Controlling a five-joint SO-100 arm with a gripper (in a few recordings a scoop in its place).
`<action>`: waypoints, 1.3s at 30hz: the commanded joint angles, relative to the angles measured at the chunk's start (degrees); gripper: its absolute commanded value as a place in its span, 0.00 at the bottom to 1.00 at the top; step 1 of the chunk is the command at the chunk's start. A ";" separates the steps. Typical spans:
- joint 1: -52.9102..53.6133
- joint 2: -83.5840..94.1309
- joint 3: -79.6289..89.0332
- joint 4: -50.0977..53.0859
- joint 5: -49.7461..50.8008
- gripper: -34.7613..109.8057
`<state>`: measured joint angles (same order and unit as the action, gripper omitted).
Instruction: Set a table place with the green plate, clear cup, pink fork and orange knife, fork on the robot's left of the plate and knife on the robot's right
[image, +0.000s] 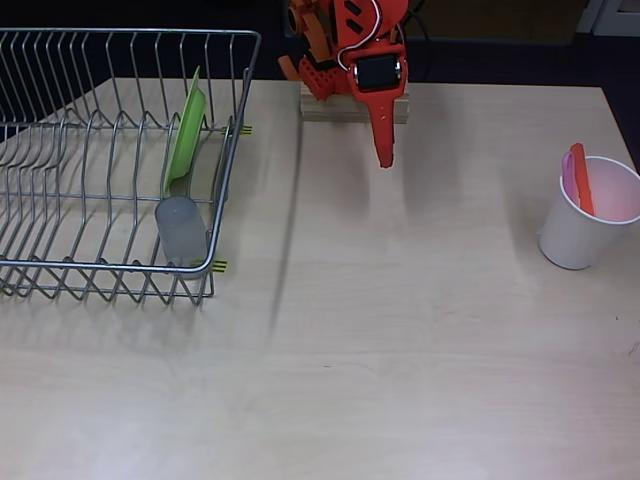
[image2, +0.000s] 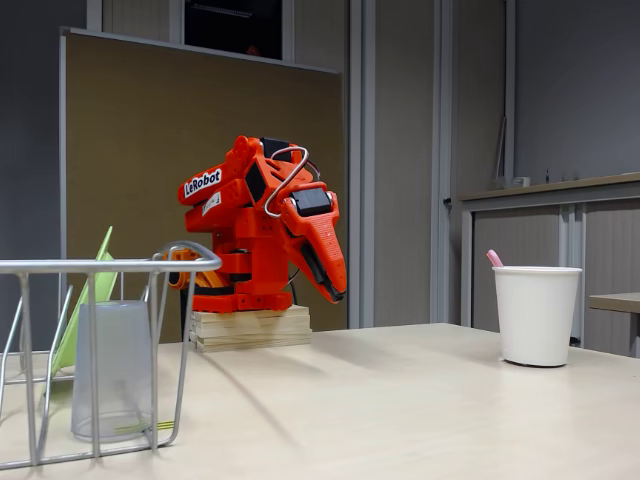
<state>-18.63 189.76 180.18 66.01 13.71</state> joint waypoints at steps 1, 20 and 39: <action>-0.62 0.62 -0.18 -1.58 2.64 0.24; 3.78 -0.53 -32.08 8.26 -7.73 0.35; 12.39 -31.64 -54.58 24.96 38.67 0.30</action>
<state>-6.59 162.77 128.06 90.35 52.47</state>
